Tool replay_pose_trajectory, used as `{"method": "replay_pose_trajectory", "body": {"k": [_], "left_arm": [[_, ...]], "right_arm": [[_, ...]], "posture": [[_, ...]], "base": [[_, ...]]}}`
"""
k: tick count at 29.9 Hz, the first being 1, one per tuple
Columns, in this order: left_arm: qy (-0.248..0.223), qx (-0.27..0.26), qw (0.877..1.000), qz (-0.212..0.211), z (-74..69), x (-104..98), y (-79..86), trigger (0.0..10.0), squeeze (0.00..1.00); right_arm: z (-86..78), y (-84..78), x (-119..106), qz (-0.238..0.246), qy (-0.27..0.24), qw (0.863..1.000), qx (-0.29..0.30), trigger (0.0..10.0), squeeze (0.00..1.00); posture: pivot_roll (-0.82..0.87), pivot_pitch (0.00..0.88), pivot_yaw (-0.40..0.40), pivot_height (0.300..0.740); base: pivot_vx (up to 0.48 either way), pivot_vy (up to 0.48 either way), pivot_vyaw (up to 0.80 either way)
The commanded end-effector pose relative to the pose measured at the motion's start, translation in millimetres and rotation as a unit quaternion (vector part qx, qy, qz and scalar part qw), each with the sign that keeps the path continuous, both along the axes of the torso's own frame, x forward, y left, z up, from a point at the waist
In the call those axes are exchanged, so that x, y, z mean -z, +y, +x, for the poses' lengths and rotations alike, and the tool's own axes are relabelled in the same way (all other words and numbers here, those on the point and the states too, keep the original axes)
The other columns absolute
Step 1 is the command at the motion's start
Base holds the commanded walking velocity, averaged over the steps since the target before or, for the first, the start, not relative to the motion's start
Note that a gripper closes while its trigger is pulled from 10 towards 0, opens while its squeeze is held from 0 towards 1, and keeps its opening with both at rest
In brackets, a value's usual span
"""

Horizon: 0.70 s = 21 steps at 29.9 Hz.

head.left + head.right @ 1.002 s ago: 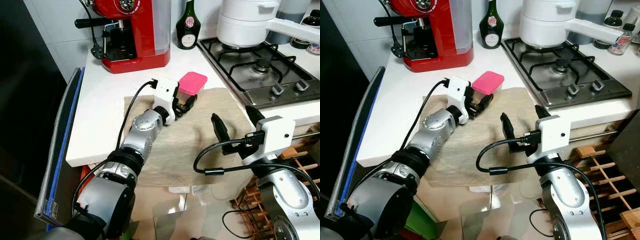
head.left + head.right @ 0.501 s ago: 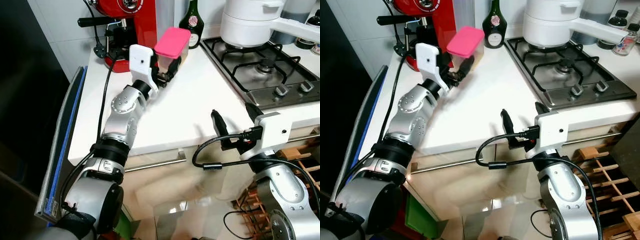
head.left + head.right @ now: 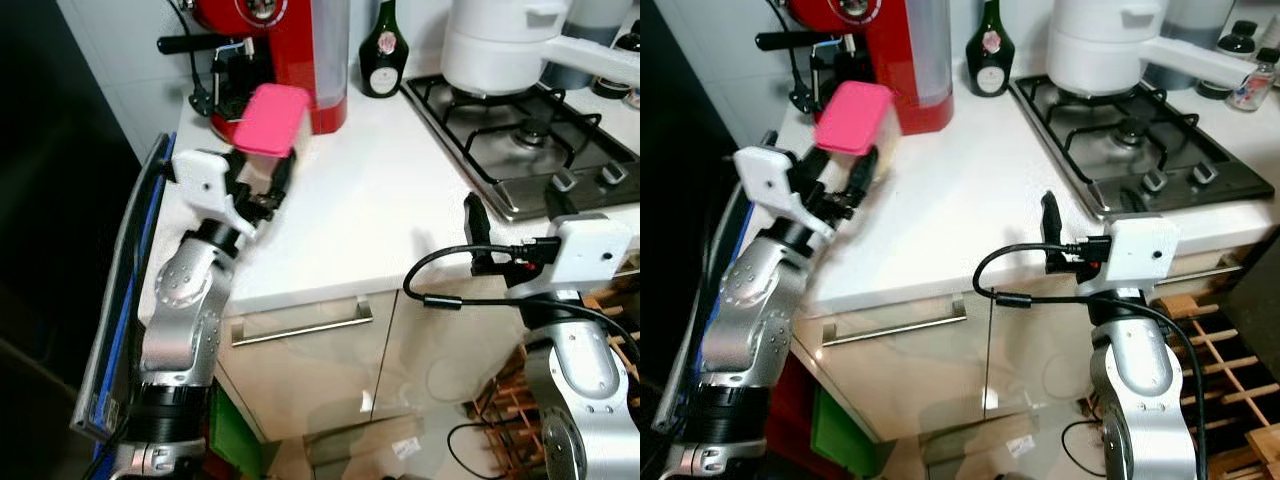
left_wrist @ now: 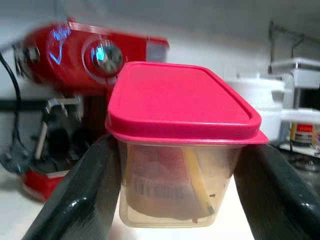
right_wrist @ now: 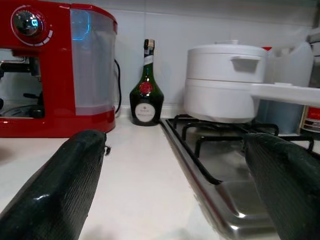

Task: Restocking fridge

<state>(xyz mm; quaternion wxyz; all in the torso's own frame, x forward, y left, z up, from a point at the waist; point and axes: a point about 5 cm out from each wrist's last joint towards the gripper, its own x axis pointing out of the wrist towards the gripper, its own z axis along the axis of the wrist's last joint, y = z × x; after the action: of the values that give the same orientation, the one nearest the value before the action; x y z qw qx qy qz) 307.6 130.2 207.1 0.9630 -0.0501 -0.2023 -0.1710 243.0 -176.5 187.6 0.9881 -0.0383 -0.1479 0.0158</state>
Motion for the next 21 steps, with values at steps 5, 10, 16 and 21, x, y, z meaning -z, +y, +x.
{"method": "replay_pose_trajectory", "body": {"k": [5,10,16,21], "left_arm": [[0.021,0.001,1.000,0.013,-2.7,3,-5.7,0.0,0.00],[0.028,-0.001,0.999,0.016,-1.3,5,-8.5,0.0,0.00],[0.035,0.003,0.999,0.015,0.0,6,-11.3,0.0,0.00],[0.043,0.008,0.999,0.018,1.7,9,-13.1,0.0,0.00]], "right_arm": [[11.9,3.0,-2,0.006,-0.010,1.000,-0.003,10.0,0.00],[18.6,6.4,2,0.012,-0.008,1.000,-0.007,10.0,0.00],[23.0,13.2,6,0.021,0.000,1.000,-0.019,10.0,0.00],[23.1,26.4,18,0.024,0.027,0.998,-0.042,10.0,0.00]], "posture": [[-0.10,0.000,0.073,0.740],[-0.10,0.000,0.074,0.740],[-0.11,0.000,0.076,0.740],[-0.11,0.000,0.081,0.740]], "base": [[-0.048,0.000,0.00],[-0.304,-0.244,0.00],[-0.352,-0.326,0.00],[-0.329,-0.347,0.00]]}}
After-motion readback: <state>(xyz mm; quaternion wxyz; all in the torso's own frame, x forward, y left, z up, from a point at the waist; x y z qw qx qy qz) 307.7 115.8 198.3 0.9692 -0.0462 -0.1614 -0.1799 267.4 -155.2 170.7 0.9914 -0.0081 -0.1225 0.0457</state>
